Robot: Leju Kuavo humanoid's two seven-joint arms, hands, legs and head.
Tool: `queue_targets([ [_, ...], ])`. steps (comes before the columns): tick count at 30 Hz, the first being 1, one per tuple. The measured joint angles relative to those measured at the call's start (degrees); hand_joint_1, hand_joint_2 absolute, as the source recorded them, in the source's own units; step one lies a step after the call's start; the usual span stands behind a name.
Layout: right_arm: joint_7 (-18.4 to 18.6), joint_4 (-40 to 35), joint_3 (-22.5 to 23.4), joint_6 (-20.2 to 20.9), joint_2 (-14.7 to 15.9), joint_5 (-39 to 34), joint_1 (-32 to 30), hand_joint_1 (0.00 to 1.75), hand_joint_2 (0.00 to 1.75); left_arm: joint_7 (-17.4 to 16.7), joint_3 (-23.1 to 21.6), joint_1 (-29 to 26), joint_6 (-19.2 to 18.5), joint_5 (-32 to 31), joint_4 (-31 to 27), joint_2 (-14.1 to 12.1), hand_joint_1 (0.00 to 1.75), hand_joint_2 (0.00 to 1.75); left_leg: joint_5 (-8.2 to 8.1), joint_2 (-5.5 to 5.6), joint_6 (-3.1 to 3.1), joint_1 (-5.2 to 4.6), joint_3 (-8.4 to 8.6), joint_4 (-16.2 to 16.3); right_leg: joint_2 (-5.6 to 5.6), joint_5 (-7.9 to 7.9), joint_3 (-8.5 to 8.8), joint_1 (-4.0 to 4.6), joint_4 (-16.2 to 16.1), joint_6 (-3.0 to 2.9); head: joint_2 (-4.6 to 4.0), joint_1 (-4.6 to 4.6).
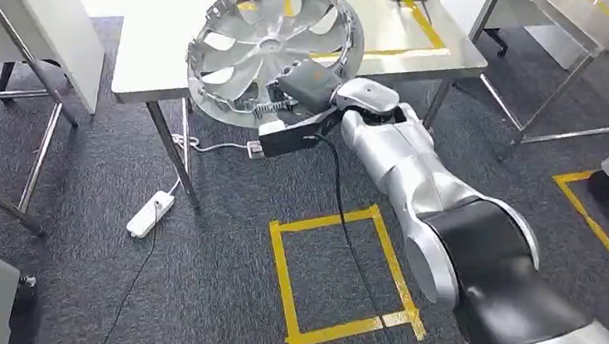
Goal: Take the parts from the cabinet and place them on the table.
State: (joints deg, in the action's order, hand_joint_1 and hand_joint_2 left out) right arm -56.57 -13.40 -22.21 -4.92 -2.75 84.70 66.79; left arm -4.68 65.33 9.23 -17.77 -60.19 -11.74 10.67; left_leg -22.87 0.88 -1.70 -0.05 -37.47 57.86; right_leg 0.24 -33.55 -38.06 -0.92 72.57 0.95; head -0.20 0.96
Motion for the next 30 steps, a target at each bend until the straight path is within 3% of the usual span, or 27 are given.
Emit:
queue_targets([
  [1,-0.57,0.0,0.41,-0.11,0.56,0.0,-0.49,1.66,1.75,0.0,0.0,-0.05,0.0,-0.02,0.0,0.02,0.0,1.75,-0.48,0.22,-0.12,-0.1,0.51,0.0,0.11,-1.85,-2.7,0.18,3.14,-0.03,0.0,0.0],
  [2,-1.25,0.02,0.63,-0.09,0.96,-0.02,-0.98,1.66,1.75,-0.02,0.0,-0.15,0.0,-0.09,0.0,0.02,0.0,1.75,-0.99,0.43,-0.18,-0.15,1.14,0.03,0.13,-2.51,-4.55,0.26,4.32,-0.02,0.0,0.0],
  [3,-1.31,0.02,0.72,-0.04,1.16,-0.02,-1.45,1.66,1.75,-0.18,0.02,-0.23,0.0,-0.15,0.02,0.04,0.0,1.75,-1.52,0.62,-0.14,-0.2,1.81,0.11,0.12,-1.69,-5.21,0.3,3.16,-0.01,0.0,-0.02],
  [4,-1.27,0.02,0.81,0.07,1.53,0.0,-1.84,1.66,1.75,-0.2,0.0,-0.27,0.0,-0.18,0.02,0.02,0.0,1.75,-2.2,0.79,-0.06,-0.21,2.59,0.28,0.1,0.94,-4.83,0.29,-0.32,-0.01,0.0,0.0],
  [5,-0.98,0.02,0.89,0.15,1.77,-0.02,-1.91,1.66,1.75,-0.37,0.02,-0.22,0.0,-0.26,0.0,0.04,0.0,1.75,-2.86,0.95,0.1,-0.2,3.3,0.53,0.06,4.44,-3.78,0.27,-4.88,0.04,0.0,0.0],
  [6,-0.48,0.02,1.05,0.22,2.1,-0.02,-1.85,1.66,1.75,-0.5,0.0,-0.22,0.0,-0.35,0.02,0.09,0.0,1.75,-3.61,0.97,0.32,-0.2,3.82,0.8,-0.06,9.08,-2.48,0.24,-10.01,0.0,0.0,0.0],
  [7,-0.39,0.05,1.31,0.24,2.14,-0.11,-1.65,1.66,1.75,-0.57,0.0,-0.13,0.0,-0.41,0.02,0.11,0.0,1.75,-4.27,0.91,0.66,-0.49,3.97,1.36,-0.2,11.99,-2.47,0.34,-13.63,-0.05,0.0,-0.06],
  [8,-0.33,0.04,1.57,0.29,2.25,-0.13,-1.52,1.66,1.75,-0.61,0.0,-0.07,0.0,-0.5,0.02,0.11,0.0,1.75,-4.7,1.07,1.01,-0.51,3.88,1.37,-0.19,9.86,-2.35,0.56,-13.2,-0.44,0.0,-0.07],
  [9,-0.57,0.02,1.75,0.35,2.29,-0.28,-1.48,1.66,1.75,-0.61,0.0,0.03,0.0,-0.5,0.0,0.13,0.0,1.75,-5.22,0.97,1.48,-0.53,4.03,1.12,-0.12,10.86,-1.77,0.63,-13.33,-0.79,0.0,-0.07],
  [11,-1.38,0.02,1.94,0.63,2.53,-0.59,-1.44,1.66,1.75,-0.68,0.02,-0.09,0.0,-0.57,0.04,0.17,0.0,1.75,-5.28,0.97,2.1,-0.59,5.08,1.31,-0.08,10.57,-0.88,0.51,-13.6,-1.59,0.0,-0.05],
  [12,-1.16,0.0,2.12,0.72,2.53,-0.66,-1.51,1.66,1.75,-0.68,0.02,-0.07,0.0,-0.59,0.0,0.04,0.0,1.75,-5.58,0.7,2.4,-0.48,4.65,2.13,-0.08,10.47,-0.12,0.26,-13.77,-1.87,0.0,-0.07],
  [14,2.1,0.0,2.56,0.68,2.58,-0.88,-1.47,1.66,1.75,-0.57,0.02,0.08,0.0,-0.59,0.0,0.13,0.0,1.75,-5.69,-0.17,3.09,-0.3,1.12,8.6,-0.09,9.77,0.69,0.24,-13.77,-2.49,0.0,-0.22],
  [15,4.29,0.0,2.78,0.48,2.58,-1.03,-1.5,1.66,1.75,-0.57,0.02,0.12,0.0,-0.59,0.0,0.13,0.0,1.75,-7.39,-0.31,3.38,-0.12,-2.03,13.34,-0.06,9.29,1.17,0.24,-13.77,-2.53,0.0,-0.22],
  [17,7.35,0.0,3.36,0.31,2.79,-1.42,-1.71,1.66,1.75,-0.52,0.02,-0.04,0.0,-0.57,0.04,0.13,0.0,1.75,-10.47,-0.49,3.61,-0.08,-6.18,18.43,-0.04,8.29,2.33,0.24,-13.76,-2.46,0.0,-0.22],
  [18,9.21,0.02,3.58,0.29,2.86,-1.53,-1.88,1.66,1.75,-0.5,0.04,-0.18,0.0,-0.57,0.04,0.13,0.0,1.75,-10.28,-0.52,3.49,-0.07,-6.83,17.84,-0.03,7.75,3.05,0.24,-13.75,-2.41,0.0,-0.22],
  [19,11.37,0.02,3.8,0.29,2.99,-1.64,-1.97,1.66,1.75,-0.5,0.04,-0.26,0.0,-0.57,0.04,0.11,0.0,1.75,-8.76,-0.52,3.27,-0.09,-6.4,15.1,0.01,7.2,3.73,0.24,-13.71,-2.34,0.0,-0.22],
  [20,13.34,0.02,3.98,0.24,3.01,-1.77,-1.94,1.66,1.75,-0.48,0.04,-0.27,0.0,-0.57,0.04,0.09,0.0,1.75,-5.98,-0.52,2.96,-0.14,-5.23,10.91,0.03,6.72,4.34,0.23,-13.67,-2.24,0.0,-0.22],
  [22,18.49,0.02,4.87,0.11,3.16,-2.05,-1.89,1.66,1.75,-0.39,0.09,-0.33,0.0,-0.57,0.04,-0.06,0.0,1.75,1.92,-0.58,2.02,-0.45,-2.14,1.16,0.07,5.8,5.39,0.21,-13.78,-1.89,0.0,-0.24],
  [23,21.02,0.02,5.11,0.15,3.41,-2.32,-1.86,1.66,1.75,-0.39,0.11,-0.3,0.0,-0.57,0.04,-0.18,0.0,1.75,0.9,-0.56,1.8,-0.8,-2.1,0.2,0.27,5.34,5.71,0.35,-13.69,-1.38,0.0,-0.26],
  [26,28.54,0.0,6.43,0.57,4.28,-3.0,-1.67,1.66,1.75,-0.46,0.11,-0.31,-0.02,-0.61,0.04,-0.15,0.0,1.75,0.9,-0.64,0.58,-0.83,-0.65,-0.42,0.28,5.47,6.6,0.41,-13.7,-0.31,0.0,-0.2],
  [27,31.96,-0.02,6.86,0.63,4.47,-3.08,-1.68,1.66,1.75,-0.46,0.11,-0.31,-0.02,-0.61,0.07,-0.09,0.0,1.75,1.01,-0.63,0.19,-0.59,0.17,-0.68,0.26,4.85,6.51,0.33,-13.53,-0.11,0.0,-0.22],
  [28,34.97,-0.02,7.06,0.64,4.79,-3.1,-1.64,1.66,1.75,-0.46,0.11,-0.28,0.0,-0.61,0.04,-0.02,0.0,1.75,0.83,-0.58,-0.03,-0.57,0.65,-0.89,0.09,4.41,5.92,0.2,-11.84,0.06,0.0,-0.11],
  [29,38.33,0.0,7.37,0.64,4.81,-2.99,-1.51,1.66,1.75,-0.46,0.11,-0.21,0.0,-0.61,0.04,-0.02,0.0,1.75,0.64,-0.59,-0.31,-0.59,0.81,-0.87,0.03,3.65,4.21,0.18,-8.8,0.18,0.0,-0.11],
  [30,38.33,0.0,7.37,0.64,4.81,-2.99,-1.51,1.66,1.75,-0.46,0.11,-0.21,0.0,-0.61,0.04,-0.02,0.0,1.75,0.64,-0.59,-0.31,-0.59,0.81,-0.87,0.03,3.65,4.21,0.18,-8.8,0.18,0.0,-0.11],
])
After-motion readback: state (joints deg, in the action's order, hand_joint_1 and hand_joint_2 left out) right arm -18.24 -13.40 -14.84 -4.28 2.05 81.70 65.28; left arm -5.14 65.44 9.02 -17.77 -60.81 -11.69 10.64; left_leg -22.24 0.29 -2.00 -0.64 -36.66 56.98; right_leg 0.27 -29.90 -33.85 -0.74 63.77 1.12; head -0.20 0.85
